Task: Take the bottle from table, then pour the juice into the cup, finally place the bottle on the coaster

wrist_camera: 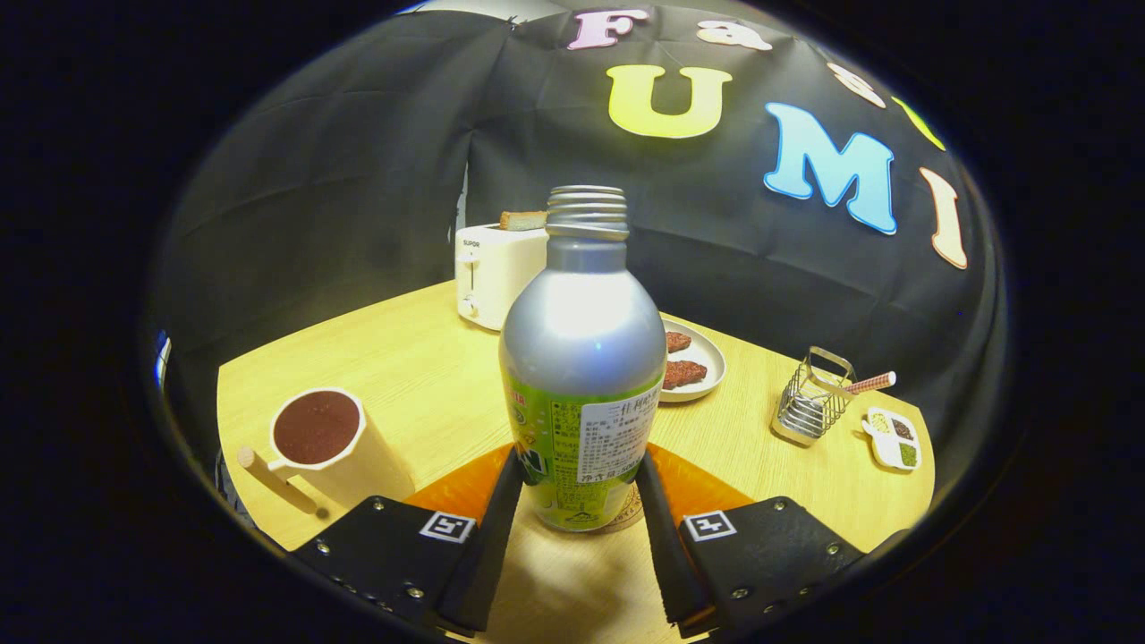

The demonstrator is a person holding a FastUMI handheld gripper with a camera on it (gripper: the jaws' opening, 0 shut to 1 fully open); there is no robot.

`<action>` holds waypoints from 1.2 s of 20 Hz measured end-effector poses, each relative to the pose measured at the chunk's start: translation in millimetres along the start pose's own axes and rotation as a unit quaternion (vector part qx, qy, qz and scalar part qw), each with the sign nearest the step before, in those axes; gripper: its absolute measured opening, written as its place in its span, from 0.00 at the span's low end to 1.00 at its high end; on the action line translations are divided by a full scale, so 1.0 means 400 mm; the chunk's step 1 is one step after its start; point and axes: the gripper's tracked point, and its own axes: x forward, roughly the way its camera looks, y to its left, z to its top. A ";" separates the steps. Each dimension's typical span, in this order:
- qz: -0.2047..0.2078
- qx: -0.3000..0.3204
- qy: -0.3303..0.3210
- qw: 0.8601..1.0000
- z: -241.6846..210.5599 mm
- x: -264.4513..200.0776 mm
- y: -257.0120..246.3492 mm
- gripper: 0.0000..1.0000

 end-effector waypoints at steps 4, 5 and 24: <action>-0.022 0.013 -0.005 1.000 0.004 0.044 -0.032 0.71; -0.025 0.018 -0.006 1.000 0.003 0.052 -0.036 0.71; -0.045 0.036 0.012 0.998 -0.059 0.088 -0.053 0.79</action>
